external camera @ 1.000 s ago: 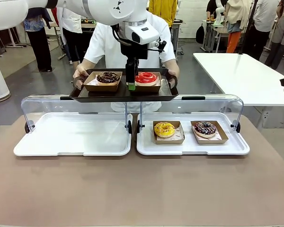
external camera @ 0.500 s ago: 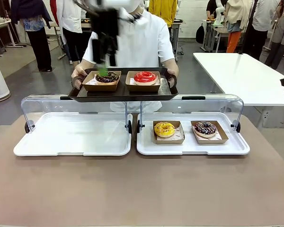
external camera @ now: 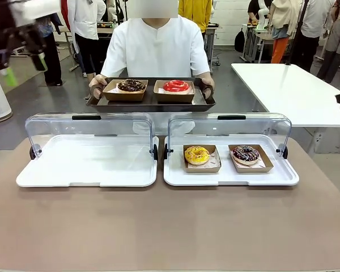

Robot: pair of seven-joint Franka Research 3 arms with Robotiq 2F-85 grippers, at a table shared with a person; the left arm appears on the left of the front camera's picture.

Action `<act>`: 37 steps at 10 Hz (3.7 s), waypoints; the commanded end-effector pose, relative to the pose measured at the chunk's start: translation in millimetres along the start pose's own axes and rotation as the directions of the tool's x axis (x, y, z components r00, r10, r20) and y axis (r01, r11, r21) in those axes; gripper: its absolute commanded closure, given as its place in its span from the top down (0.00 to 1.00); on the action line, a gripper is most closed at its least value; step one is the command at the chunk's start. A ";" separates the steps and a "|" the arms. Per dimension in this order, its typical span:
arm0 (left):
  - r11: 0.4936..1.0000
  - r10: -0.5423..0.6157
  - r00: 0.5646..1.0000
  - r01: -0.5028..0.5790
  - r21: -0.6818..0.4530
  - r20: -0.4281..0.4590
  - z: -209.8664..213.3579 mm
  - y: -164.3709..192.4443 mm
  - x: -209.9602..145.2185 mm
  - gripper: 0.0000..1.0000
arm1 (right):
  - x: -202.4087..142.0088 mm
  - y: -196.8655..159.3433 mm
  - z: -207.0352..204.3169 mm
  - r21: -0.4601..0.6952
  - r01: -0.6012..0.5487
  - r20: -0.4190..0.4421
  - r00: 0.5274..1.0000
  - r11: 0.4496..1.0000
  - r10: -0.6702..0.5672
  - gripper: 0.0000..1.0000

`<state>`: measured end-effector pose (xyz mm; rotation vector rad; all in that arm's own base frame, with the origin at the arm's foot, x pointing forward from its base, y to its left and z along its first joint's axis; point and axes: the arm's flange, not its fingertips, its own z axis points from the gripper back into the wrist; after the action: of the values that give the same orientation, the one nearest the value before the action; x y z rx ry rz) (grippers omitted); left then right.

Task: Provide the desired donut to the person.
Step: Place the picked Paper togo box onto the Handle tray extended by the person.

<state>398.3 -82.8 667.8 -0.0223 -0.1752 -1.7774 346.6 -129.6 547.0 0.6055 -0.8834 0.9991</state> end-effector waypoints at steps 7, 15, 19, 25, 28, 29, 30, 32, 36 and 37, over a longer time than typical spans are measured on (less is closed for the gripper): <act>0.968 0.221 0.975 -0.217 0.122 -0.020 -49.1 -22.7 -83.9 1.00 | 0.6 -1.1 -2.3 0.003 -0.010 0.025 1.000 1.000 0.010 1.00; 0.978 0.170 0.985 -0.173 0.112 0.038 -43.0 -22.1 -85.6 1.00 | 0.6 -1.1 -2.3 0.003 -0.010 0.025 1.000 1.000 0.010 1.00; 0.976 0.176 0.670 -0.216 -0.037 0.722 -68.2 -19.2 -185.7 1.00 | 0.6 -1.1 -2.3 0.003 -0.010 0.025 1.000 1.000 0.010 1.00; 0.846 0.306 0.579 -0.529 0.063 0.755 -134.9 -110.1 -260.4 1.00 | 0.6 -1.1 -2.3 0.003 -0.010 0.025 1.000 1.000 0.010 1.00; 0.839 0.334 0.533 -0.544 0.014 0.777 -150.7 -127.4 -274.5 1.00 | 0.6 -1.1 -2.3 0.003 -0.010 0.025 1.000 1.000 0.010 1.00; 0.878 0.327 0.550 -0.478 -0.032 0.768 -149.0 -121.2 -274.0 1.00 | 0.6 -1.1 -2.3 0.003 -0.010 0.025 1.000 1.000 0.010 1.00; 0.829 0.357 0.522 -0.559 -0.005 0.775 -148.5 -121.7 -280.1 1.00 | 0.6 -1.1 -2.3 0.003 -0.010 0.025 1.000 1.000 0.010 1.00; 0.829 0.357 0.522 -0.559 -0.005 0.775 -148.5 -121.7 -280.1 1.00 | 0.6 -1.1 -2.3 0.003 -0.010 0.025 1.000 1.000 0.010 1.00; 0.829 0.357 0.522 -0.559 -0.005 0.775 -148.5 -121.7 -280.1 1.00 | 0.6 -1.1 -2.3 0.003 -0.010 0.025 1.000 1.000 0.010 1.00; 0.829 0.357 0.522 -0.559 -0.005 0.775 -148.5 -121.7 -280.1 1.00 | 0.6 -1.1 -2.3 0.003 -0.010 0.025 1.000 1.000 0.010 1.00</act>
<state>350.3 193.3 476.7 -0.6134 -0.9111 -1.0919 346.4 -129.8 547.1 0.6053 -0.8832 0.9989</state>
